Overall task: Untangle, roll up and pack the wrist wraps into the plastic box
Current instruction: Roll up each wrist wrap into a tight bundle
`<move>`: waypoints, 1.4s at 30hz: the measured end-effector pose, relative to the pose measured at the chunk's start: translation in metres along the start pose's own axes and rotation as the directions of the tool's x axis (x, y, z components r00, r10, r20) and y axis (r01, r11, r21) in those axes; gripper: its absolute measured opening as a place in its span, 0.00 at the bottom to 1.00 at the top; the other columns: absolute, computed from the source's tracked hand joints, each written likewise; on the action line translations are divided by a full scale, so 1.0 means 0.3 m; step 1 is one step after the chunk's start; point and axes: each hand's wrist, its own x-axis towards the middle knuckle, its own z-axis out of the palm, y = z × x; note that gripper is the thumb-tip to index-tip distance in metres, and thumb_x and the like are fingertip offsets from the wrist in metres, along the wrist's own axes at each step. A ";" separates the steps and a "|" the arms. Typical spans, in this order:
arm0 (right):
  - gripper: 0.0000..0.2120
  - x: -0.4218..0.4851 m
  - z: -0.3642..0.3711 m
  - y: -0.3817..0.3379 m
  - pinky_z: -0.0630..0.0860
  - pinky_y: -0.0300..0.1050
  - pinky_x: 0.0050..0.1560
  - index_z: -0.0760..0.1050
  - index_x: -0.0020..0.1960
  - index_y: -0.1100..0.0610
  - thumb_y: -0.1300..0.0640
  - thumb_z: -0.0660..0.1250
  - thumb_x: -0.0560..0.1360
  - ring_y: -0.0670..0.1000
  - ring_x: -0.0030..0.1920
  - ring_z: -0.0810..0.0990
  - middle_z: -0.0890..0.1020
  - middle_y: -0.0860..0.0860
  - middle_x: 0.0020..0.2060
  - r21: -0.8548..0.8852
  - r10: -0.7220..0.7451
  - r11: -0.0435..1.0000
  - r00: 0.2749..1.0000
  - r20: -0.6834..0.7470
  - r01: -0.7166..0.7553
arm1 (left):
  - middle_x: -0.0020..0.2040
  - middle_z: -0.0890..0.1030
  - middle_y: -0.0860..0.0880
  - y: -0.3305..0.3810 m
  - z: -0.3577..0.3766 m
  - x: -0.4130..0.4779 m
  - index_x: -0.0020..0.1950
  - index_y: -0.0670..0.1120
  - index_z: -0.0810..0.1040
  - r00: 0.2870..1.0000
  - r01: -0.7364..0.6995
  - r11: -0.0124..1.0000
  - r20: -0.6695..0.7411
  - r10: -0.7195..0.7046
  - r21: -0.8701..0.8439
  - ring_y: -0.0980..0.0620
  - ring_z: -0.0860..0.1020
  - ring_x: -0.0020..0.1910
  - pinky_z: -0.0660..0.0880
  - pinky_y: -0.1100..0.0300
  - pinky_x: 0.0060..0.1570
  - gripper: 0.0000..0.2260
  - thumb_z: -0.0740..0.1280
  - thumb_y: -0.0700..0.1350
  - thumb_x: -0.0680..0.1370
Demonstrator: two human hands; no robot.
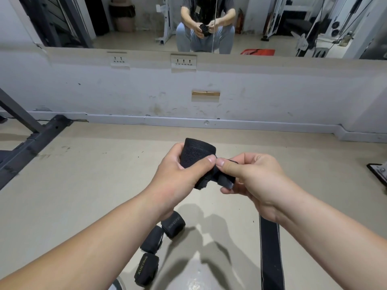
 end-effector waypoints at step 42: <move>0.28 0.028 0.016 0.045 0.80 0.64 0.62 0.82 0.65 0.57 0.38 0.72 0.75 0.62 0.59 0.85 0.85 0.63 0.61 0.171 0.057 0.976 0.913 0.403 -0.136 | 0.59 0.86 0.40 0.023 0.067 -0.049 0.68 0.47 0.80 0.974 0.069 0.984 0.224 -0.031 -0.165 0.40 0.86 0.55 0.84 0.42 0.49 0.17 0.58 0.55 0.88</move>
